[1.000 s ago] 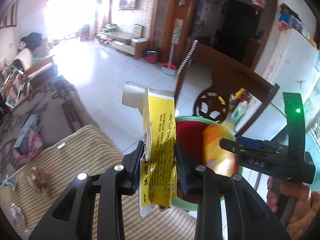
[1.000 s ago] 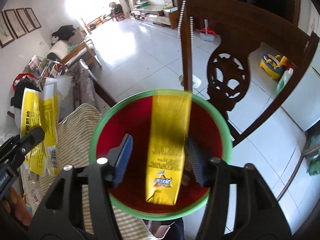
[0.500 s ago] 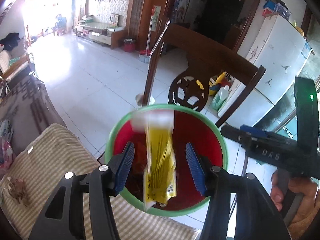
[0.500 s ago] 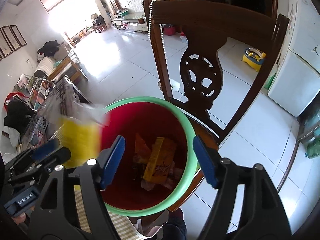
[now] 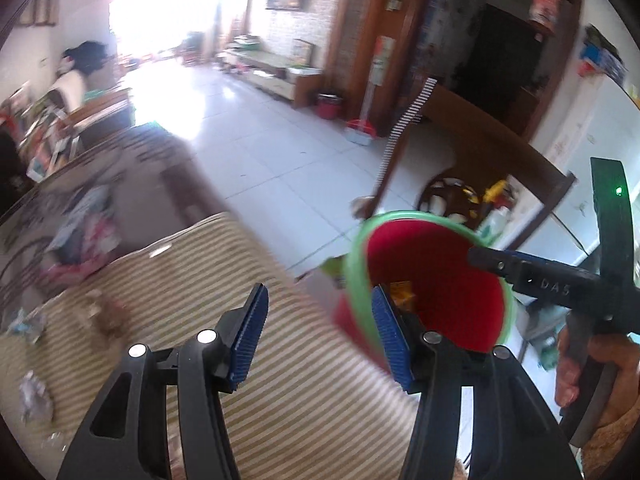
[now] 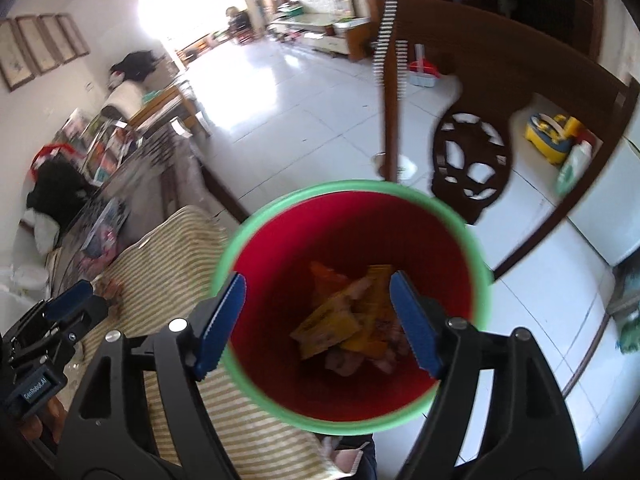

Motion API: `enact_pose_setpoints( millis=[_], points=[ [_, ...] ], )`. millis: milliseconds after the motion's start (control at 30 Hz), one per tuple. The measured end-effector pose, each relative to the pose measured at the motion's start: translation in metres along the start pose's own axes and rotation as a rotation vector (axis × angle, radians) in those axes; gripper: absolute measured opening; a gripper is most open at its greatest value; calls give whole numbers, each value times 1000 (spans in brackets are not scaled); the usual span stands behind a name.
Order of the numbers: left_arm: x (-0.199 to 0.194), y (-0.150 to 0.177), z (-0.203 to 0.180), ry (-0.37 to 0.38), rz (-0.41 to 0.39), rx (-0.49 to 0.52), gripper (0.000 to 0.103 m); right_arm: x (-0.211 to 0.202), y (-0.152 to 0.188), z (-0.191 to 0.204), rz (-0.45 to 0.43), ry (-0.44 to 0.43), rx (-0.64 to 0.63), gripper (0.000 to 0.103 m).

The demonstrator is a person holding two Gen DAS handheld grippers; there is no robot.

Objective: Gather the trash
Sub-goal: 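Move both open tools back over the table trash, then grasp the clear plastic bottle with right tool while left tool grasps white crumpled paper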

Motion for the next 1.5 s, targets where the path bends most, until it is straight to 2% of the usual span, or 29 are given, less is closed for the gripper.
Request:
enact_pose_setpoints(
  millis=[200, 367, 467, 633, 800, 967, 1000, 1033, 1067, 1167, 1233, 1333, 1400, 1500],
  points=[
    [-27, 32, 77, -130, 0, -162, 52, 18, 14, 71, 49, -65, -123, 74],
    [-52, 67, 148, -244, 13, -279, 52, 28, 32, 116, 87, -95, -190, 76],
    [-63, 89, 188, -305, 38, -315, 52, 32, 45, 143, 113, -110, -222, 77],
    [-73, 118, 245, -360, 93, -362, 53, 37, 73, 179, 161, -130, -252, 78],
    [-67, 134, 283, -372, 149, -362, 53, 40, 104, 206, 215, -127, -273, 78],
    [-46, 146, 306, -330, 220, -366, 54, 37, 127, 220, 227, -110, -270, 78],
    [-42, 148, 309, -318, 227, -367, 55, 36, 132, 223, 227, -105, -266, 78],
    [-39, 150, 310, -323, 230, -354, 62, 35, 134, 225, 227, -103, -264, 78],
    [-36, 150, 311, -332, 233, -335, 63, 34, 137, 229, 228, -101, -262, 78],
    [-29, 148, 316, -343, 236, -302, 63, 31, 146, 239, 229, -98, -267, 78],
    [-25, 149, 323, -304, 253, -328, 63, 31, 151, 248, 234, -101, -276, 78],
    [-23, 153, 329, -297, 257, -335, 63, 31, 159, 260, 238, -110, -298, 78],
    [-22, 157, 330, -300, 265, -327, 62, 32, 165, 271, 247, -120, -318, 78],
    [-28, 161, 336, -294, 245, -333, 50, 34, 174, 287, 261, -133, -354, 78]
  ],
)
Point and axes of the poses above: each gripper's, at about its wrist camera, not at the fingertips, and x roughly the way its jaws point, z to its left, y to its underside, the point moved 1 cm from there along x, roughly the way its jaws point, and after that the axes turned 4 degrees about x, right-handed, at the moved point
